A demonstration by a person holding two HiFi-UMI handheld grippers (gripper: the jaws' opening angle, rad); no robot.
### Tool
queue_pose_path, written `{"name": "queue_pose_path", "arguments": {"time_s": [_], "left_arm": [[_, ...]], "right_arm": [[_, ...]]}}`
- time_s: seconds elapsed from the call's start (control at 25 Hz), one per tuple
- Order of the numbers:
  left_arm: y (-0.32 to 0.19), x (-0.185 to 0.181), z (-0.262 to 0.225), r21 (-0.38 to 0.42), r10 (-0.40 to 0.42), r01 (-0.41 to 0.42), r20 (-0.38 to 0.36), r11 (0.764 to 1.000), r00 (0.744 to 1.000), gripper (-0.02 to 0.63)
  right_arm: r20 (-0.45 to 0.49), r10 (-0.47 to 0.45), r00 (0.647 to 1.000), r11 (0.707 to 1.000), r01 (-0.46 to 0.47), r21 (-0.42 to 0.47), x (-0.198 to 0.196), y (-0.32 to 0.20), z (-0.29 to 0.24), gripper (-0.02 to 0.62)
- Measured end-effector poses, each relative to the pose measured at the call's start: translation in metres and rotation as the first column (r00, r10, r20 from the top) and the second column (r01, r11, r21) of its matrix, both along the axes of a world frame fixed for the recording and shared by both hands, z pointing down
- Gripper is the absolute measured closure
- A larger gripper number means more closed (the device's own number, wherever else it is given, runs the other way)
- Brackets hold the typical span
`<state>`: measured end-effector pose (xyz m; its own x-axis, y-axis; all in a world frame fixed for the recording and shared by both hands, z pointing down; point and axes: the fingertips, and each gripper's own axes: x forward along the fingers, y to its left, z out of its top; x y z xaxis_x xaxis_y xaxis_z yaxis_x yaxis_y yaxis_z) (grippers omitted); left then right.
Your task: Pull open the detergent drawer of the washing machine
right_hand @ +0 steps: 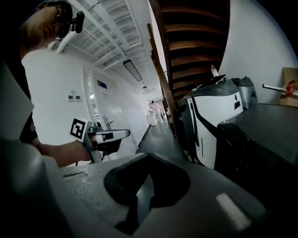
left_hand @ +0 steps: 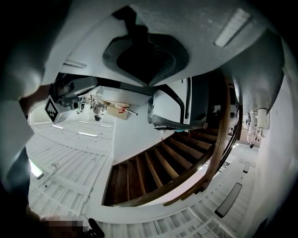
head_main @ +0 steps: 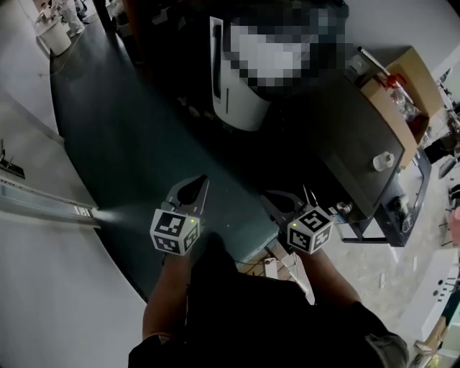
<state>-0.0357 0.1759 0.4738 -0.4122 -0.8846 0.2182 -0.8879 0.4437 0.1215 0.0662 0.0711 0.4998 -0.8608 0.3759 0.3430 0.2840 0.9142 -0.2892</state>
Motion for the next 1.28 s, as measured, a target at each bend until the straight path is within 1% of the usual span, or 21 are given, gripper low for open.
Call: {"name": "queue_pose_path", "arguments": {"time_s": [0.12, 0.28, 0.36, 0.52, 0.76, 0.92, 1.08, 1.28], "left_arm": [[0.001, -0.039, -0.015, -0.021, 0.03, -0.03, 0.003, 0.999, 1.0, 0.597], [0.0, -0.075, -0.036, -0.026, 0.06, -0.06, 0.006, 0.998, 0.998, 0.596], [-0.002, -0.084, -0.044, -0.029, 0.074, -0.074, 0.004, 0.997, 0.997, 0.597], [-0.011, -0.086, -0.05, -0.033, 0.113, -0.114, -0.024, 0.993, 0.993, 0.597], [-0.032, -0.094, -0.048, -0.053, 0.17, -0.173, -0.046, 0.984, 0.984, 0.597], [-0.055, -0.102, -0.04, -0.054, 0.201, -0.205, -0.067, 0.977, 0.977, 0.597], [-0.077, -0.117, -0.031, -0.066, 0.22, -0.226, -0.086, 0.972, 0.972, 0.597], [-0.113, -0.153, -0.035, -0.083, 0.229, -0.236, -0.085, 0.968, 0.97, 0.595]], "right_arm": [[-0.016, -0.009, 1.0, 1.0, 0.009, -0.007, -0.043, 0.011, -0.017, 0.594], [-0.006, 0.032, 0.999, 0.999, -0.032, -0.019, -0.079, 0.008, -0.038, 0.594], [-0.007, 0.053, 0.999, 0.998, -0.054, -0.025, -0.084, 0.005, -0.044, 0.594], [-0.026, 0.122, 0.992, 0.991, -0.123, -0.056, -0.079, -0.012, -0.045, 0.594], [-0.037, 0.219, 0.975, 0.972, -0.221, -0.077, -0.078, -0.046, -0.044, 0.594], [-0.069, 0.252, 0.965, 0.963, -0.257, -0.081, -0.082, -0.066, -0.032, 0.594], [-0.083, 0.252, 0.964, 0.962, -0.259, -0.087, -0.101, -0.083, -0.023, 0.594], [-0.066, 0.256, 0.964, 0.959, -0.262, -0.109, -0.141, -0.118, -0.024, 0.594]]}}
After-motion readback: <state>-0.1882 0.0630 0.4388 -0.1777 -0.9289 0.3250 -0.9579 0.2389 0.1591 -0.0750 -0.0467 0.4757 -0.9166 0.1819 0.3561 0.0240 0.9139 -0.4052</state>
